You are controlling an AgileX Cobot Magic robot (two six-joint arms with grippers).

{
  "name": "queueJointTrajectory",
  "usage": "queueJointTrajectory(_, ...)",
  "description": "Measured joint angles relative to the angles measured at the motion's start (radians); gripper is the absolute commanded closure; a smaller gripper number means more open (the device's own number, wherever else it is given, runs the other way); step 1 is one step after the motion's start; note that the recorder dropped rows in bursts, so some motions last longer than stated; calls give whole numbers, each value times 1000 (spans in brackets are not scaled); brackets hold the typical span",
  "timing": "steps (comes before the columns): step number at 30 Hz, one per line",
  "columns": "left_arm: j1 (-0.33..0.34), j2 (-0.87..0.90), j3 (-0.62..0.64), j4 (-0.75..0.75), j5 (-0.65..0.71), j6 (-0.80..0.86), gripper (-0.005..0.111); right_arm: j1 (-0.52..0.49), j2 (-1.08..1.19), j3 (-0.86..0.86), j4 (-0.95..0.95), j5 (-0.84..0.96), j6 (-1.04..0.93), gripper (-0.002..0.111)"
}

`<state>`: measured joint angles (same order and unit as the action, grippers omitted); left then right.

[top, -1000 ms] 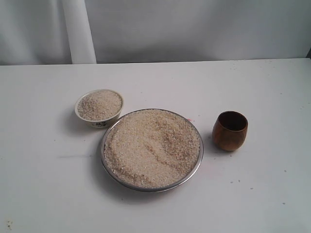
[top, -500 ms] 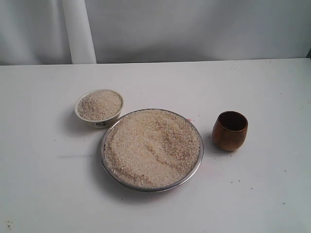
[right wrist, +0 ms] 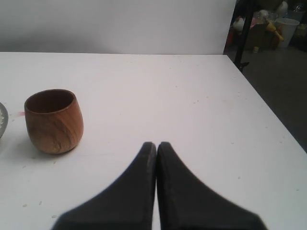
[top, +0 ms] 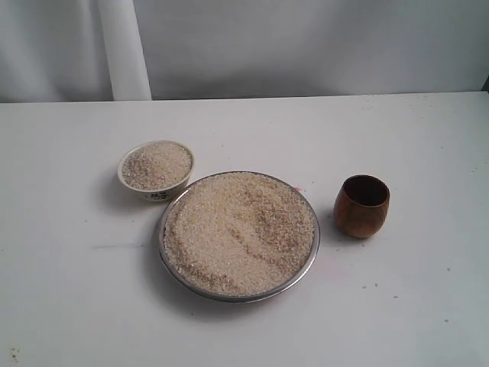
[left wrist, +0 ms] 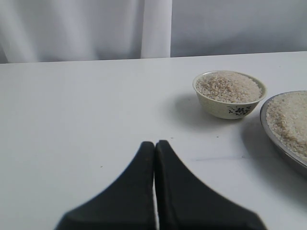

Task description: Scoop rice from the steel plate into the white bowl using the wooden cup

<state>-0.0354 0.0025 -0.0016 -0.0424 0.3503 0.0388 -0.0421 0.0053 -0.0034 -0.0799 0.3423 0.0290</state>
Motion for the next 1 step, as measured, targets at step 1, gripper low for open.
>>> queueJointTrajectory(1, 0, 0, 0, 0, 0, 0, 107, 0, 0, 0, 0, 0, 0, 108)
